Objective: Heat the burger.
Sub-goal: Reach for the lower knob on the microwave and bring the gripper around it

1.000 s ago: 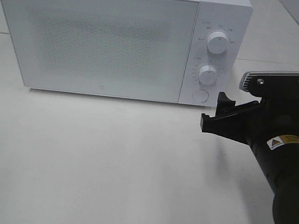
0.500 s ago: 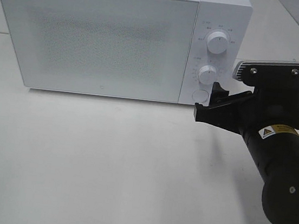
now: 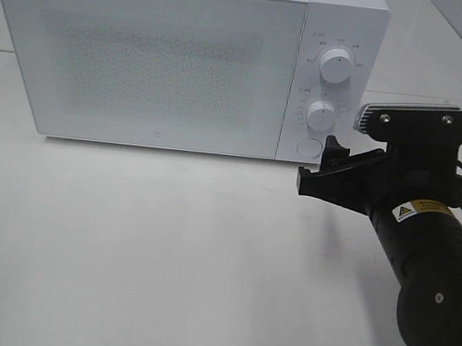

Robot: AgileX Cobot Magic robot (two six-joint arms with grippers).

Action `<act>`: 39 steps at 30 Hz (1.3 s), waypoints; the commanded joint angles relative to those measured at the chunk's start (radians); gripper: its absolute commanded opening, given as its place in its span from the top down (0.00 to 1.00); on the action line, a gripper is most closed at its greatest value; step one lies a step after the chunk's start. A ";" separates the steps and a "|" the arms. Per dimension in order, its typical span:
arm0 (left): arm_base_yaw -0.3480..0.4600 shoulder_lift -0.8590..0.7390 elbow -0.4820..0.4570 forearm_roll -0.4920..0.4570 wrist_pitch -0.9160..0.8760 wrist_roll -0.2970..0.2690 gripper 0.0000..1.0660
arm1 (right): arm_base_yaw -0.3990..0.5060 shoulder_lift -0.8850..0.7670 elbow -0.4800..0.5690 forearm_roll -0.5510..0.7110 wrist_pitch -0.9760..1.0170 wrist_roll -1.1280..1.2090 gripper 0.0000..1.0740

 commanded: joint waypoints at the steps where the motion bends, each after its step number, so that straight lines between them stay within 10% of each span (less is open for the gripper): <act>1: 0.004 -0.016 0.001 0.004 0.002 -0.009 0.06 | 0.002 0.034 -0.009 -0.011 -0.055 0.027 0.30; 39: 0.004 -0.016 0.001 0.004 0.002 -0.009 0.06 | -0.218 0.350 -0.393 -0.244 0.038 0.027 0.30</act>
